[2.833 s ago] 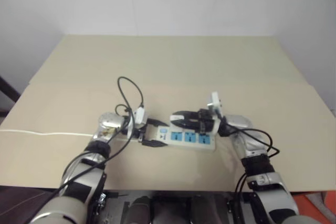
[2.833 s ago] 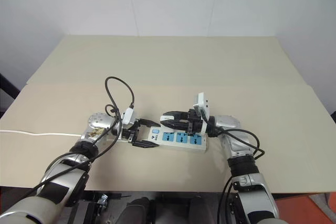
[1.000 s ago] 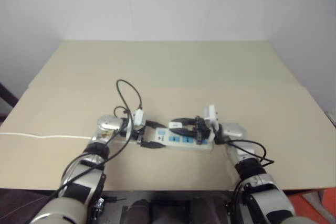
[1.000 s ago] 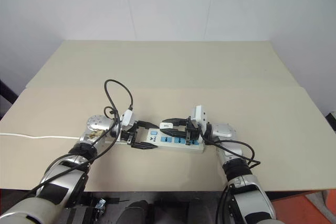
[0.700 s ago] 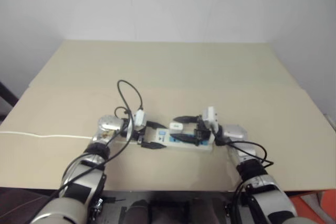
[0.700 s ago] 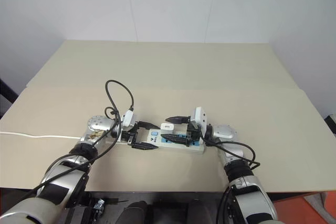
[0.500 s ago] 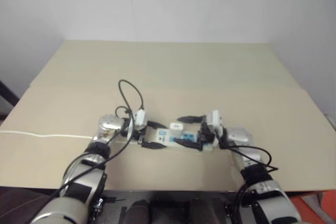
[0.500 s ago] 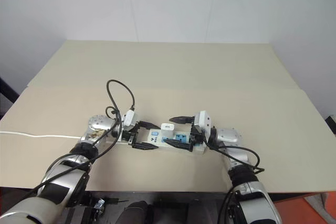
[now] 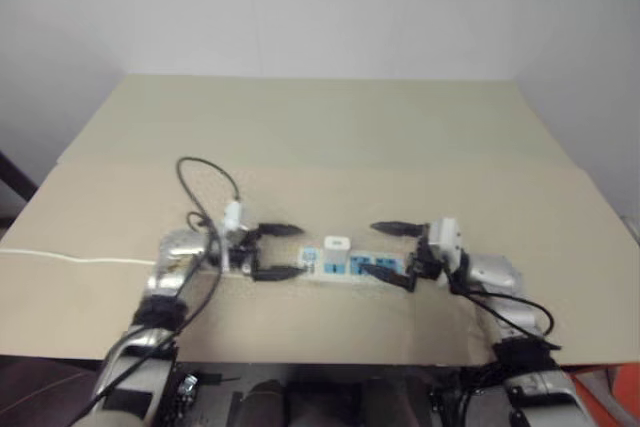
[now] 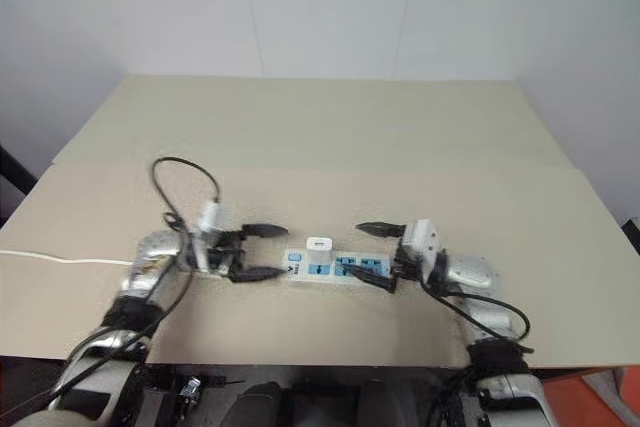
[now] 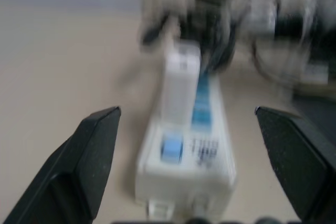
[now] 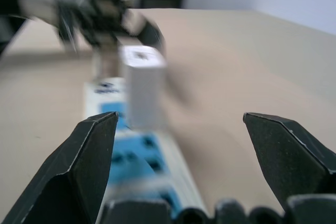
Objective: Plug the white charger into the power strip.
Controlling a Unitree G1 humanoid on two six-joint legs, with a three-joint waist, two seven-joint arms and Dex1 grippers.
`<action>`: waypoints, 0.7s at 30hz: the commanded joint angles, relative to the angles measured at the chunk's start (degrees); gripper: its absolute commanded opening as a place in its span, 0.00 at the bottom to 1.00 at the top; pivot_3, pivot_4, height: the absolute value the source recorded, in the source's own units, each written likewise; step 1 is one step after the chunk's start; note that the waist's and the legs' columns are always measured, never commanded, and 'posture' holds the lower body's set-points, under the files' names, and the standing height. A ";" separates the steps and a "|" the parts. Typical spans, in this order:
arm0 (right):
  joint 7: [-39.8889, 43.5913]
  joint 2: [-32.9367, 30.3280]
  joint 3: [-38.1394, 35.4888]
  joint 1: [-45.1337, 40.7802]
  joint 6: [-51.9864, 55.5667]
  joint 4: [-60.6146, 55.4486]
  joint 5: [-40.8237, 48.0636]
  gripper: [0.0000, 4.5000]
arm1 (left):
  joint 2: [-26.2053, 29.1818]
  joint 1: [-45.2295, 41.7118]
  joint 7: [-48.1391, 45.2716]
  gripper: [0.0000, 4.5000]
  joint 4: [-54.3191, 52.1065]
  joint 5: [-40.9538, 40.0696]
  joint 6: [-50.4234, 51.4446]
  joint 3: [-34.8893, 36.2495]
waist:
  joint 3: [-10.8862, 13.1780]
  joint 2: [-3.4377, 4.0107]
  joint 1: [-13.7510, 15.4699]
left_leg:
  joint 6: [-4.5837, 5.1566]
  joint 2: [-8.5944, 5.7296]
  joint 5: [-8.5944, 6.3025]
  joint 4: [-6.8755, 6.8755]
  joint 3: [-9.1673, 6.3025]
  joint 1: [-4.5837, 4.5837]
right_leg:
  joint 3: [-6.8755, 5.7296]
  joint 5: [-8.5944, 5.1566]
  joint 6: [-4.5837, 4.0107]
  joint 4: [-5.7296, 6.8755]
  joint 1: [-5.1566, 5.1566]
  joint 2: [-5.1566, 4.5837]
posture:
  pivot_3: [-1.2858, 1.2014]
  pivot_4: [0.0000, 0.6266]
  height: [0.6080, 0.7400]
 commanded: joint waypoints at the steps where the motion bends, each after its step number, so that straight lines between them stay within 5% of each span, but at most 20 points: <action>1: 0.58 -7.07 -6.79 4.20 0.60 -9.30 3.04 1.00 | 7.26 4.31 -1.54 0.99 -9.63 -6.24 8.90 5.20 | 0.19 0.25 -0.04 | 0.00 0.00 0.00 -0.02 0.00 -0.02 | 0.01 0.00 0.00 -0.02 -0.03 0.00 | 0.52 0.24 1.00; 9: 7.06 -25.19 -14.51 14.28 7.87 -12.07 4.26 1.00 | 14.67 12.77 0.84 0.99 -4.21 -1.52 3.74 10.79 | 0.62 0.46 0.15 | 0.02 -0.05 -0.02 -0.10 0.11 0.06 | 0.02 -0.16 0.11 -0.18 0.06 -0.03 | 0.52 0.24 1.00; 21: 0.99 -26.86 -22.74 27.52 13.52 -22.36 3.34 1.00 | 14.98 16.53 1.85 0.99 -4.76 -0.65 1.48 12.70 | 0.78 0.28 0.58 | 0.02 -0.03 -0.03 -0.11 0.12 -0.11 | 0.01 -0.18 0.06 -0.28 0.01 -0.17 | 0.52 0.24 1.00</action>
